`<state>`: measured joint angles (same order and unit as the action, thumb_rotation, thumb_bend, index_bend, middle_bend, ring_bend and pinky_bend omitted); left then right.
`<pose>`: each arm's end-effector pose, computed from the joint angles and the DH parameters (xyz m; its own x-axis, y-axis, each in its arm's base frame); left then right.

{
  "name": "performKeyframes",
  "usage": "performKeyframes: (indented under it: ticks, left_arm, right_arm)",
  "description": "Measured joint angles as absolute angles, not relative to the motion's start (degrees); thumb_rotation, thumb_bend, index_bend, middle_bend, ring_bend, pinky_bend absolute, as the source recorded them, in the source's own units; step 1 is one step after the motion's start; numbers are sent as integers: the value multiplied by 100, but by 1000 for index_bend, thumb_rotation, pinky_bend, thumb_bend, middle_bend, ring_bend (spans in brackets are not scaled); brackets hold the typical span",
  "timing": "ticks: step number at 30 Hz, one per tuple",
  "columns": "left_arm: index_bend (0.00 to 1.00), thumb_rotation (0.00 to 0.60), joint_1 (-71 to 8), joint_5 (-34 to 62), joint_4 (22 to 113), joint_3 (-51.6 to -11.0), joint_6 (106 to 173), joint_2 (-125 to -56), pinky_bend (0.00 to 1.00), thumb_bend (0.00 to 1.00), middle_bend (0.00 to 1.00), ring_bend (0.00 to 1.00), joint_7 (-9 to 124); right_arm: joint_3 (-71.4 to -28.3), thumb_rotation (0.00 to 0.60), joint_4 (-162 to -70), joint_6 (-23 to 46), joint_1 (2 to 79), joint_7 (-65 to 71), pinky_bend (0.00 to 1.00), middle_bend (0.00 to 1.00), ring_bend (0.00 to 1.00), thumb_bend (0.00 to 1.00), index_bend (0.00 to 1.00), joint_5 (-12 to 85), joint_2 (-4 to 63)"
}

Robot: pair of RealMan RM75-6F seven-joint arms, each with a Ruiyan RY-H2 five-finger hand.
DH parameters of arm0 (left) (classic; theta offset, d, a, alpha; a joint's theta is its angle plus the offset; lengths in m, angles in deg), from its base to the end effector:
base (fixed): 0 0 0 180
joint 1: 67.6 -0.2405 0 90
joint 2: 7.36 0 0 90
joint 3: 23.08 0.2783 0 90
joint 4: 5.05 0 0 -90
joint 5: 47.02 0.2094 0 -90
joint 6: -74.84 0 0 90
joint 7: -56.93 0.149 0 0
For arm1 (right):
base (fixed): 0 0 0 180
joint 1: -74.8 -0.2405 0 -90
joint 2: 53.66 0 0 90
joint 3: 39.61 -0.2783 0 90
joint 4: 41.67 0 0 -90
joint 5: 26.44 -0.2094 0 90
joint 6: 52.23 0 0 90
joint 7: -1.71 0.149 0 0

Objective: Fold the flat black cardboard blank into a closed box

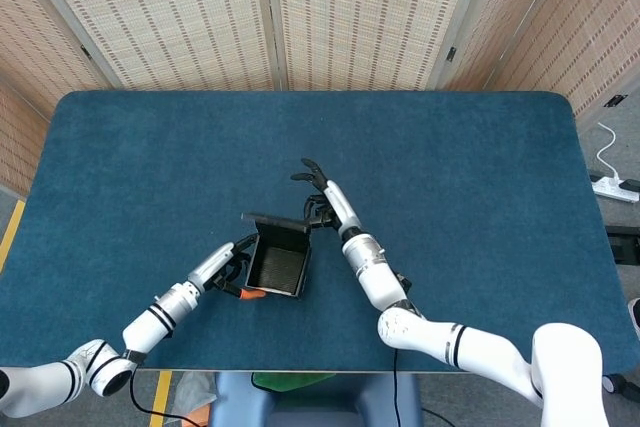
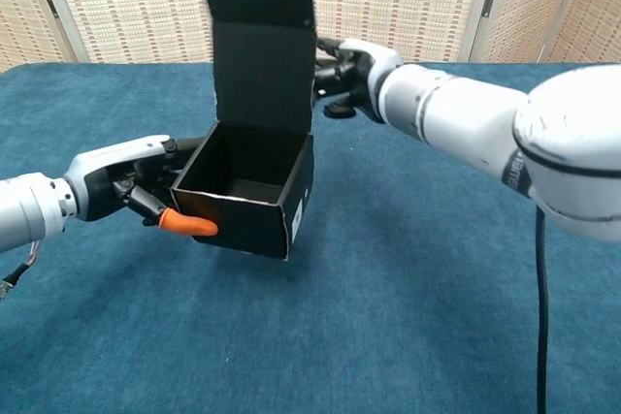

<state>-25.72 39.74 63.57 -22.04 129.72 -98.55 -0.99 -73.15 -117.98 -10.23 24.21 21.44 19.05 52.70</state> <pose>-0.2099 0.3449 -0.0420 -0.3111 0.6419 0.7009 0.8800 -0.0839 0.4675 -0.0487 -0.4089 -0.0762 -0.6511 -0.4534 0.6087 -0.7242 0.1309 -0.6771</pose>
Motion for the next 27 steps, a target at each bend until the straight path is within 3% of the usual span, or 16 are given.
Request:
performKeyframes:
  ticks: [7,13,20,24,27]
  left_arm:
    - [504,600,-2600,3578,6378,-2349,12653,-9917,866,220,516,633,471]
    - [494,600,-2658,3207,6412,-2478,12442,-9998,869,220,513,641,1005]
    - [440,600,-2761,2490,6605,-2672,12232,-10092,880,218,493,670,1968]
    - [298,600,-2819,2019,6783,-2812,12187,-10141,879,218,395,673,2660]
    - [117,600,-2842,1719,6948,-2907,12144,-10142,872,212,294,673,3097]
  right_arm:
    - [-7304,600,-12614,-1271,2513,2369,1000,249,677,0,5,2216,4911]
    - [-6874,600,-13189,-1514,2579,2168,1000,292,689,0,34,2476,4487]
    - [-6372,600,-13132,-940,2429,975,1000,320,707,0,87,2695,4494]
    - [-6144,600,-13055,-507,2331,327,1000,322,708,0,104,2781,4587]
    - [-5996,600,-12997,-246,2273,-30,1000,323,708,0,111,2818,4681]
